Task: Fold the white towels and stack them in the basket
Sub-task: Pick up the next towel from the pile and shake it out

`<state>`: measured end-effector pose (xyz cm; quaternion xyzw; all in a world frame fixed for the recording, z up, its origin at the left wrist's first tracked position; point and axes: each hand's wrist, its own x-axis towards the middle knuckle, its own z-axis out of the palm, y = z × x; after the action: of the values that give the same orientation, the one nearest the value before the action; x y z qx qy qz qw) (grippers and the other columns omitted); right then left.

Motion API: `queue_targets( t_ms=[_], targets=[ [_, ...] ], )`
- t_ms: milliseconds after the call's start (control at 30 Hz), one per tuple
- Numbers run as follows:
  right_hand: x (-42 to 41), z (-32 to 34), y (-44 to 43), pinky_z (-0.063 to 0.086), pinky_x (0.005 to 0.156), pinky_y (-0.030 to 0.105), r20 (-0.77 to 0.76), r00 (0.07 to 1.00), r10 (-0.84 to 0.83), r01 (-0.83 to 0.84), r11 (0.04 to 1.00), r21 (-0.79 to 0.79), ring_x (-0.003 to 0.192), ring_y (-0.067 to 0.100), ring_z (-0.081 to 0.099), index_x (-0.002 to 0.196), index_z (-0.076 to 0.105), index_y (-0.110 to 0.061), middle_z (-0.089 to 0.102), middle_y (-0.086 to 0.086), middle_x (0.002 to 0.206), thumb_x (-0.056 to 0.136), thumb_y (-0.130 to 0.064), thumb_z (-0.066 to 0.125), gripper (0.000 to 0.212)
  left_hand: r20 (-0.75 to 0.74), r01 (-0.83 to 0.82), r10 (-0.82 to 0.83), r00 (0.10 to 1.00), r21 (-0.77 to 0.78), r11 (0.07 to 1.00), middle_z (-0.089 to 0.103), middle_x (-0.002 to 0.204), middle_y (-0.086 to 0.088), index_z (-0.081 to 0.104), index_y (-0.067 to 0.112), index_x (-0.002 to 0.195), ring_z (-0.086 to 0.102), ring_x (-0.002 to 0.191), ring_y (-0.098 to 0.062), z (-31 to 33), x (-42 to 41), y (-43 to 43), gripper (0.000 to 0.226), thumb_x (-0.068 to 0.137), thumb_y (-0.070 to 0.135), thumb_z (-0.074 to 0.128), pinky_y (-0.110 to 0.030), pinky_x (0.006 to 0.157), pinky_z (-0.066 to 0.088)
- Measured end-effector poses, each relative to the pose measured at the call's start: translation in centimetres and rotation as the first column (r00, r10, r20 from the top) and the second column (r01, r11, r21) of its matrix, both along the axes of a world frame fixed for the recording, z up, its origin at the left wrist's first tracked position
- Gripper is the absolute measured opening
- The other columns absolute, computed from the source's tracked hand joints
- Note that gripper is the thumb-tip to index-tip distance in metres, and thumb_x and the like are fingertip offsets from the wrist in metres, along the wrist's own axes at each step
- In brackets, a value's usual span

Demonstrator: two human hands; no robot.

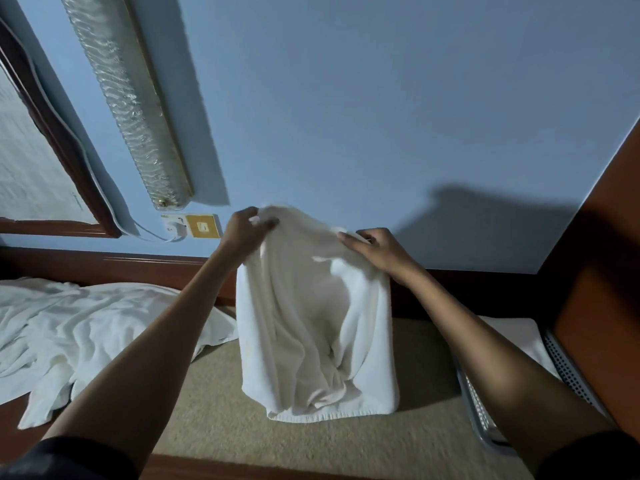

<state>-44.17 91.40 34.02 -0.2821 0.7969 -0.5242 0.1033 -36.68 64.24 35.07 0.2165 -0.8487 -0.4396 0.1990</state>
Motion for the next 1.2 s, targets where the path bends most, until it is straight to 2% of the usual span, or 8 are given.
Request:
queue_targets(
  t_ms=[133, 300, 433, 533, 767, 933, 1100, 1200],
  targets=[
    [0.4, 2.0, -1.7, 0.021, 0.052, 0.027, -0.097, 0.993, 0.074, -0.075, 0.997, -0.015, 0.054, 0.013, 0.027, 0.063, 0.031, -0.001, 0.025, 0.001, 0.059, 0.091, -0.047, 0.073, 0.068, 0.281, 0.492, -0.456, 0.845, -0.073, 0.868, 0.06, 0.121, 0.014, 0.045, 0.039, 0.149, 0.057, 0.108, -0.009, 1.0, 0.5, 2.2, 0.085, 0.077, 0.035, 0.09, -0.026, 0.091, 0.044],
    [0.2, 3.1, -3.5, 0.024, 0.054, 0.03, -0.093, 0.983, 0.157, -0.151, 0.986, 0.063, 0.057, 0.02, 0.03, 0.064, 0.036, 0.005, 0.029, 0.008, 0.061, 0.088, -0.054, 0.073, 0.074, 0.388, 0.704, -0.722, 0.573, 0.219, 0.676, 0.075, 0.094, 0.001, 0.075, 0.017, 0.106, 0.071, 0.088, -0.014, 2.9, 0.4, 4.7, 0.023, 0.091, 0.035, 0.077, -0.032, 0.086, 0.055],
    [-0.2, 2.8, -2.6, 0.026, 0.051, 0.024, 0.001, 0.995, 0.097, -0.097, 0.993, 0.062, 0.052, 0.013, 0.035, 0.057, 0.04, -0.013, 0.035, -0.001, 0.057, 0.088, -0.058, 0.07, 0.063, 0.195, 0.661, -0.684, 0.703, 0.175, 0.73, 0.063, 0.075, -0.002, 0.065, 0.008, 0.078, 0.062, 0.069, -0.014, 4.6, 0.4, 2.7, 0.032, 0.099, 0.033, 0.068, -0.025, 0.064, 0.051],
    [-0.5, 2.4, -2.7, 0.025, 0.056, 0.031, 0.077, 0.997, 0.033, -0.032, 0.999, -0.008, 0.061, 0.019, 0.037, 0.067, 0.039, 0.001, 0.035, 0.008, 0.067, 0.085, -0.065, 0.069, 0.075, -0.03, 0.584, -0.586, 0.81, 0.145, 0.799, 0.051, 0.064, 0.003, 0.055, 0.01, 0.072, 0.049, 0.055, -0.011, 5.1, 0.1, 0.6, 0.037, 0.1, 0.03, 0.065, -0.021, 0.049, 0.04],
    [-1.8, 3.0, -1.3, 0.02, 0.056, 0.032, 0.1, 0.994, -0.035, 0.038, 0.999, -0.02, 0.055, 0.016, 0.025, 0.065, 0.021, -0.021, 0.021, 0.002, 0.064, 0.085, -0.06, 0.072, 0.068, -0.33, 0.079, 0.039, 0.943, 0.338, 0.938, 0.045, 0.065, -0.002, 0.058, 0.016, 0.072, 0.045, 0.06, -0.017, 3.7, -0.9, -5.0, 0.036, 0.097, 0.041, 0.066, -0.029, 0.057, 0.036],
    [-2.0, 2.8, -1.8, 0.019, 0.055, 0.03, -0.012, 1.0, -0.001, 0.001, 1.0, -0.025, 0.057, 0.014, 0.022, 0.061, 0.028, -0.009, 0.019, 0.003, 0.065, 0.089, -0.047, 0.075, 0.067, -0.049, -0.06, 0.062, 0.997, 0.051, 0.997, 0.054, 0.069, -0.004, 0.067, 0.006, 0.092, 0.048, 0.061, -0.02, 1.0, -0.8, -5.1, 0.038, 0.093, 0.044, 0.072, -0.026, 0.049, 0.034],
    [-0.9, 4.2, -4.6, 0.024, 0.055, 0.029, -0.12, 0.986, 0.117, -0.116, 0.993, 0.016, 0.058, 0.019, 0.03, 0.066, 0.036, 0.006, 0.029, 0.008, 0.063, 0.088, -0.051, 0.074, 0.072, 0.3, 0.513, -0.47, 0.83, -0.083, 0.854, 0.067, 0.096, 0.005, 0.053, 0.046, 0.14, 0.063, 0.089, -0.011, 2.5, 0.0, 0.0, 0.066, 0.081, 0.047, 0.083, -0.021, 0.076, 0.048],
    [-0.8, 5.0, -5.5, 0.027, 0.053, 0.027, -0.139, 0.977, 0.162, -0.151, 0.985, 0.083, 0.057, 0.016, 0.034, 0.059, 0.046, -0.003, 0.035, 0.005, 0.059, 0.089, -0.051, 0.073, 0.063, 0.393, 0.685, -0.63, 0.67, 0.002, 0.729, 0.064, 0.087, 0.013, 0.065, 0.028, 0.129, 0.06, 0.076, -0.001, 4.0, -0.8, 2.6, 0.045, 0.089, 0.046, 0.076, -0.022, 0.078, 0.046]
  ],
)
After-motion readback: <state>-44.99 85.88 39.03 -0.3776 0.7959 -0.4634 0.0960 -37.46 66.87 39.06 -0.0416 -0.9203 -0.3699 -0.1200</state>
